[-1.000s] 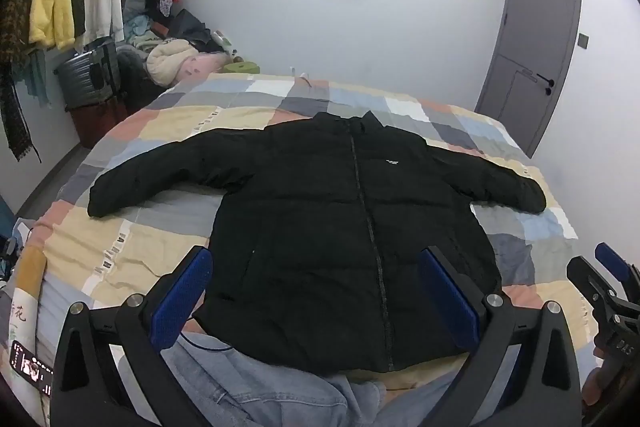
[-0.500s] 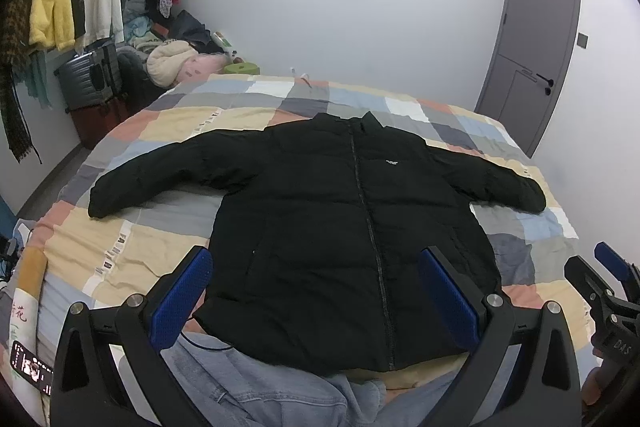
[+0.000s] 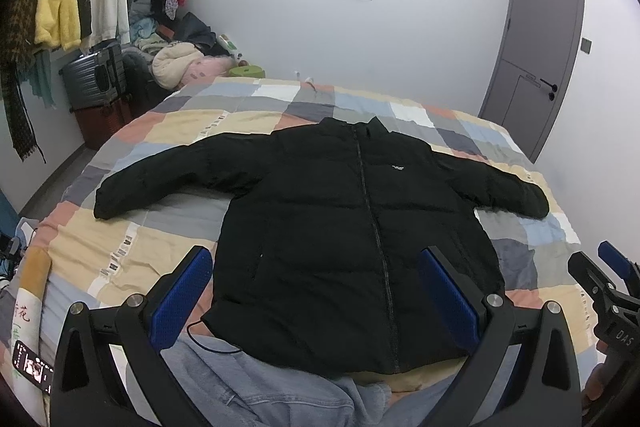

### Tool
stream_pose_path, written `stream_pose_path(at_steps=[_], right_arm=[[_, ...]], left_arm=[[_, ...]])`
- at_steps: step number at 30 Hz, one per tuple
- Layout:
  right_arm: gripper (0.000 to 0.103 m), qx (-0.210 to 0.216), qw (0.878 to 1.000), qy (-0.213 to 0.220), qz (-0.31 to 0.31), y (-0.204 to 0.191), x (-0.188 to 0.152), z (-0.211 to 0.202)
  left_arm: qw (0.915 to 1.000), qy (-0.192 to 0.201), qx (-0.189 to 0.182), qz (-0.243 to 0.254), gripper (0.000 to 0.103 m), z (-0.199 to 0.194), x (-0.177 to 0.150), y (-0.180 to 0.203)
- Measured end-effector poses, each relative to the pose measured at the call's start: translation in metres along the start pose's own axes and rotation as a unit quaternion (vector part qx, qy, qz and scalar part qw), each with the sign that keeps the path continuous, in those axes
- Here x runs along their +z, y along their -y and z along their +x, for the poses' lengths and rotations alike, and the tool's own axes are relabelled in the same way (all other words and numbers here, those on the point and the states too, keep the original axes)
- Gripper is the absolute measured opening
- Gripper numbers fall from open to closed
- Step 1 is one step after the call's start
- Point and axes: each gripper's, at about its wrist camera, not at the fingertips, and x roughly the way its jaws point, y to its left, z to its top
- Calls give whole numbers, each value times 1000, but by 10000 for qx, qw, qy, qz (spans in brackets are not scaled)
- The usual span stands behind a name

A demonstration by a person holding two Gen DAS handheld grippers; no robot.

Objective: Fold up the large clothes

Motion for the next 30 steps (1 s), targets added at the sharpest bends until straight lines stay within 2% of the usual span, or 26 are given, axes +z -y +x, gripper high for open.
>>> stream_pose_path(at_steps=[13, 30], right_arm=[[103, -1, 10000, -56, 80, 3, -6, 2], [103, 9, 9999, -130, 110, 2, -10, 3]], left_arm=[[9999, -108, -54, 42, 103, 6, 0, 3], [9998, -162, 119, 78, 103, 8, -1, 11]])
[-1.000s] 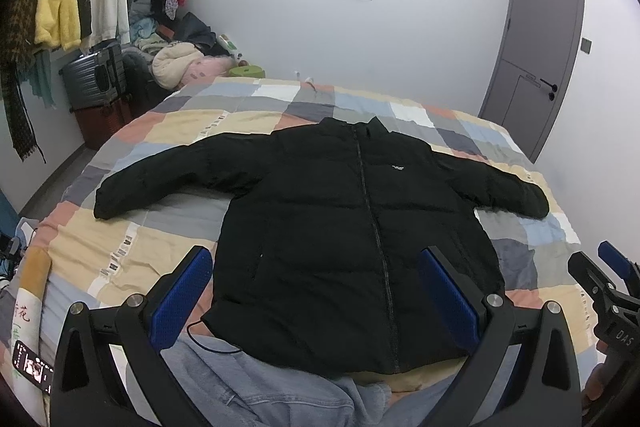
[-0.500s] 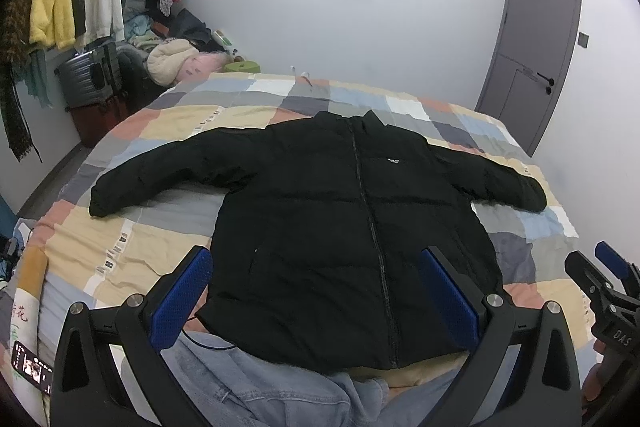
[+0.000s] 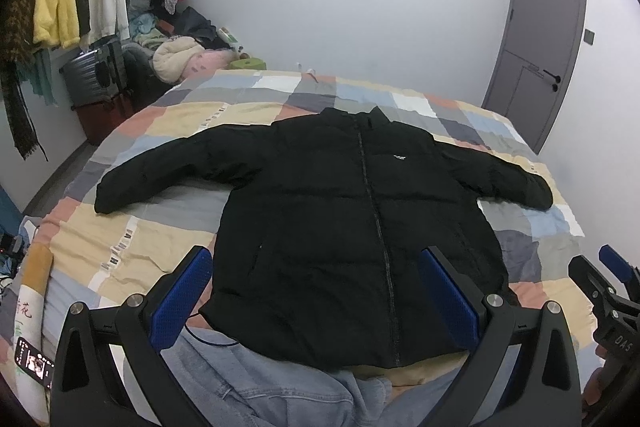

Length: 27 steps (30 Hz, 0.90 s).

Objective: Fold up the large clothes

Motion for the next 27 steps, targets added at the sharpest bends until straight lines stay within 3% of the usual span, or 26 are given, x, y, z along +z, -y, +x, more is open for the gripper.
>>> stream_pose_path(at_steps=[19, 25, 27], right_arm=[[103, 12, 9999, -45, 101, 6, 2, 5], [103, 3, 9999, -56, 150, 15, 0, 21], [103, 13, 9997, -131, 208, 20, -3, 31]], left_arm=[[9997, 133, -138, 116, 103, 1, 2, 8], [9979, 373, -523, 110, 103, 9, 21, 9], [9981, 407, -437, 169, 103, 18, 29, 10]])
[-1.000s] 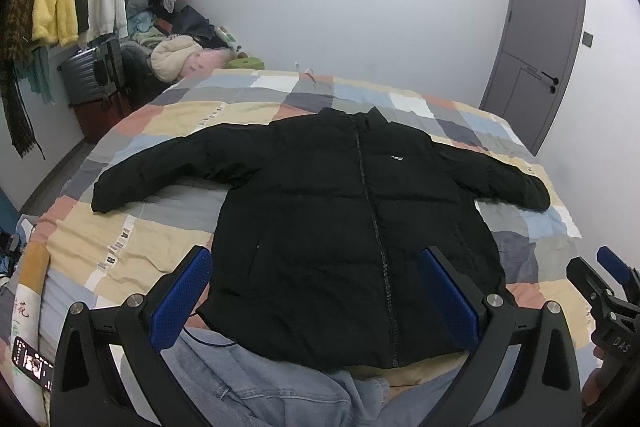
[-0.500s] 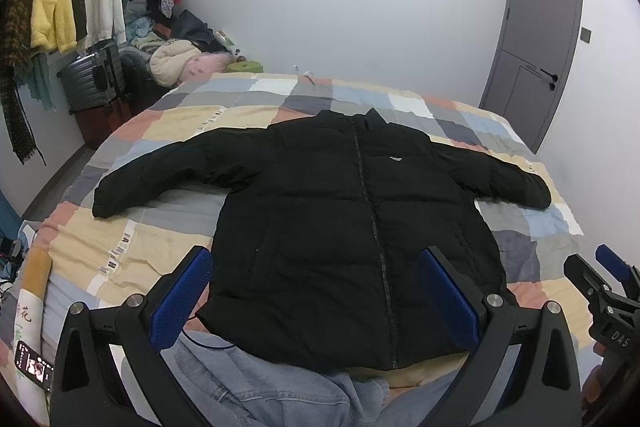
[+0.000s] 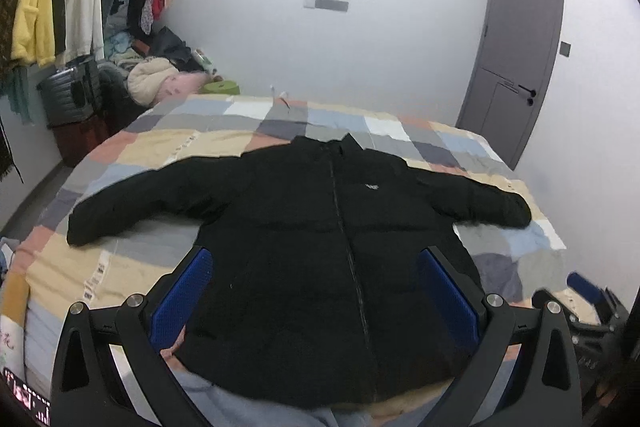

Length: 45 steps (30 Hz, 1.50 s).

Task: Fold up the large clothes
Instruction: 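Reach the right tool to the jacket sleeve cuff and grasp it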

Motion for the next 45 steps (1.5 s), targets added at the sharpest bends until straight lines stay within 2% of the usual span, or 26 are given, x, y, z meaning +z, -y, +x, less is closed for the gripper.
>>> stream_pose_path(at_steps=[3, 5, 11, 13, 18, 22, 26, 30, 37, 45], right_arm=[[103, -4, 9999, -75, 105, 10, -1, 14], [103, -11, 9998, -83, 180, 17, 0, 21], [103, -87, 9996, 60, 262, 41, 16, 35], [103, -418, 9987, 235, 196, 50, 24, 37], [103, -510, 9977, 368, 257, 77, 39, 48], [103, -538, 9972, 433, 296, 102, 49, 62], [103, -555, 9969, 399, 388, 128, 56, 80], [103, -658, 9962, 377, 418, 159, 62, 103], [103, -1221, 9908, 551, 184, 207, 60, 149], [103, -1028, 9895, 188, 998, 275, 48, 202]], left_arm=[[9993, -56, 219, 300, 103, 13, 0, 2], [9991, -57, 306, 295, 103, 21, -3, -1], [9993, -161, 252, 244, 103, 51, -2, -11], [9989, -31, 340, 318, 103, 65, 0, -11], [9985, 157, 391, 354, 103, 110, 3, -18], [9999, -14, 54, 95, 103, 141, -3, -27], [9998, 82, 118, 112, 103, 152, -5, -29], [9999, 90, -56, -38, 103, 159, -9, -36], [9996, 159, -185, -171, 103, 173, -16, -46], [9990, -153, -290, -307, 103, 198, -22, -48]])
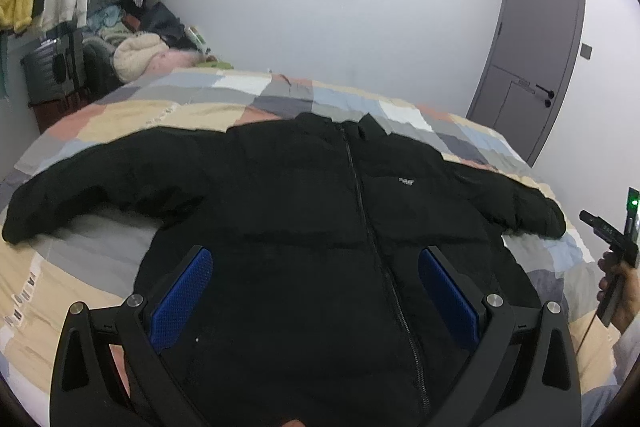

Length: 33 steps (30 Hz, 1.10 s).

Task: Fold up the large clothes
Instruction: 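Reach the right tool to the jacket sleeve cuff and grasp it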

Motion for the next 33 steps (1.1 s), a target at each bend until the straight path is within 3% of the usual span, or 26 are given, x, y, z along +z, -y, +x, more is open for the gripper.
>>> stream_pose_path(at_steps=[8, 18, 26, 28, 30, 33], right_arm=[[103, 253, 9889, -172, 1457, 72, 1, 58], [103, 587, 9475, -309, 3129, 152, -5, 136], [103, 420, 9295, 66, 3663, 190, 3, 181], [101, 424, 9298, 138, 3654, 198, 6, 189], [93, 308, 9372, 171, 3469, 203, 8, 197], [81, 313, 9337, 350, 3548, 213, 6, 202]], left_arm=[[9995, -290, -91, -11, 103, 22, -7, 5], [9991, -424, -30, -94, 103, 42, -9, 9], [9984, -529, 140, -160, 103, 70, -9, 12], [9981, -582, 156, -162, 103, 77, -8, 12], [9975, -683, 105, -116, 103, 84, -12, 13], [9969, -744, 253, -29, 103, 93, -15, 12]])
